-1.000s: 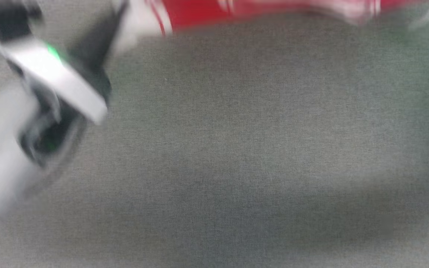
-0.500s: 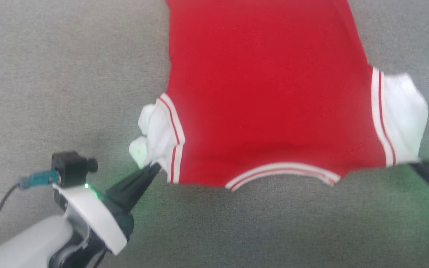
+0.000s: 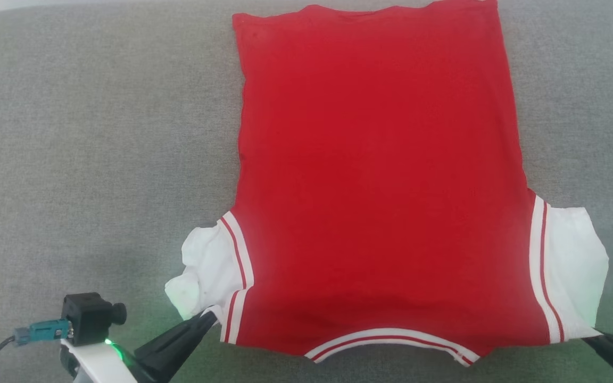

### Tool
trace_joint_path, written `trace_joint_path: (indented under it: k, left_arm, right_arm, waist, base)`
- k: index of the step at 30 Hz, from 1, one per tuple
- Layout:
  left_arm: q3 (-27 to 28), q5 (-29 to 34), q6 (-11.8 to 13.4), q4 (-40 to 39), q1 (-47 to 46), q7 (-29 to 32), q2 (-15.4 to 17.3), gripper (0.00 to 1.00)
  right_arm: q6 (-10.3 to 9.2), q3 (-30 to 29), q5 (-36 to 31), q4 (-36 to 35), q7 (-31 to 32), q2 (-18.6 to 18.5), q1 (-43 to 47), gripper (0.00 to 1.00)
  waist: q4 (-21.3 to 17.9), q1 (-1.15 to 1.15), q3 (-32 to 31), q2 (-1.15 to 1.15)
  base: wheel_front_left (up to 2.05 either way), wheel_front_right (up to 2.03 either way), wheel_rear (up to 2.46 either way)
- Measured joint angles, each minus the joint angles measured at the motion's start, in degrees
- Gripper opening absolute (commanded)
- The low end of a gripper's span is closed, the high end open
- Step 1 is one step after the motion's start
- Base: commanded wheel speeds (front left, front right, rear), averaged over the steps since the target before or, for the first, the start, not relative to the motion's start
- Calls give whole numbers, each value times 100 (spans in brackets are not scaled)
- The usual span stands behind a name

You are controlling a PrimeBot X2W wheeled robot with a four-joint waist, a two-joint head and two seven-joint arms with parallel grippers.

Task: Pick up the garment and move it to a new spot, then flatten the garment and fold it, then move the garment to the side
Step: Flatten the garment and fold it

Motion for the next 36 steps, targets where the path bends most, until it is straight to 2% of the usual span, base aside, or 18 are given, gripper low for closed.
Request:
trace_joint_path:
  k: [4, 8, 15, 19, 20, 21, 22, 23, 26, 32, 36]
  left_arm:
    - [49, 64, 0, -10, 18, 1, -103, 0]
    - [-120, 148, 0, 303, -264, 0, -363, 0]
    - [-504, 108, 0, 1037, -519, 0, -842, 0]
    - [-753, 188, -1, 1490, -632, -8, -975, 0]
    - [-771, 192, -1, 1540, -660, -9, -1012, 0]
    - [-775, 192, -1, 1571, -681, -15, -1040, 0]
    - [-766, 192, -1, 1591, -688, -16, -1059, 0]
    - [-755, 192, -2, 1600, -689, -16, -1065, 0]
    - [-633, 203, -2, 1543, -687, -16, -1067, 0]
    - [-357, 443, -1, 1243, -612, -14, -1058, 0]
    - [-339, 586, -1, 1062, -690, -14, -1115, 0]
  right_arm:
    - [0, -100, -82, -68, 38, 137, -40, 0]
    - [-1, 292, -175, 318, 146, 159, -531, 0]
    - [5, 1001, -761, 1187, 36, -222, -870, 0]
    - [14, 1372, -1011, 1458, -216, -407, -1060, 0]
    - [14, 1430, -1028, 1468, -301, -457, -1088, 18]
    - [15, 1469, -1035, 1469, -385, -489, -1101, 49]
    - [15, 1500, -1031, 1444, -419, -528, -1111, 96]
    - [14, 1528, -1011, 1379, -426, -597, -1111, 100]
    - [4, 1301, -917, 1013, -472, -790, -1100, 100]
    - [0, 136, -214, -178, 170, -1048, -957, 100]
    - [-1, -530, -34, -293, 647, -1263, -1692, 100]
  waist:
    - [22, 0, 0, 0]
    - [27, 0, -34, 0]
    - [66, 0, 16, 0]
    - [38, 0, 38, 0]
    - [30, 0, 41, 0]
    - [18, 0, 46, 0]
    - [6, 0, 52, 0]
    - [-6, 0, 62, 0]
    - [-33, 0, 99, 0]
    - [52, 0, 176, 0]
    - [206, 0, 309, 0]
  base:
    - [0, 0, 0]
    - [0, 0, 0]
    - [0, 0, 0]
    - [0, 0, 0]
    - [0, 0, 0]
    - [0, 0, 0]
    - [0, 0, 0]
    - [0, 0, 0]
    - [0, 0, 0]
    - [0, 0, 0]
    - [0, 0, 0]
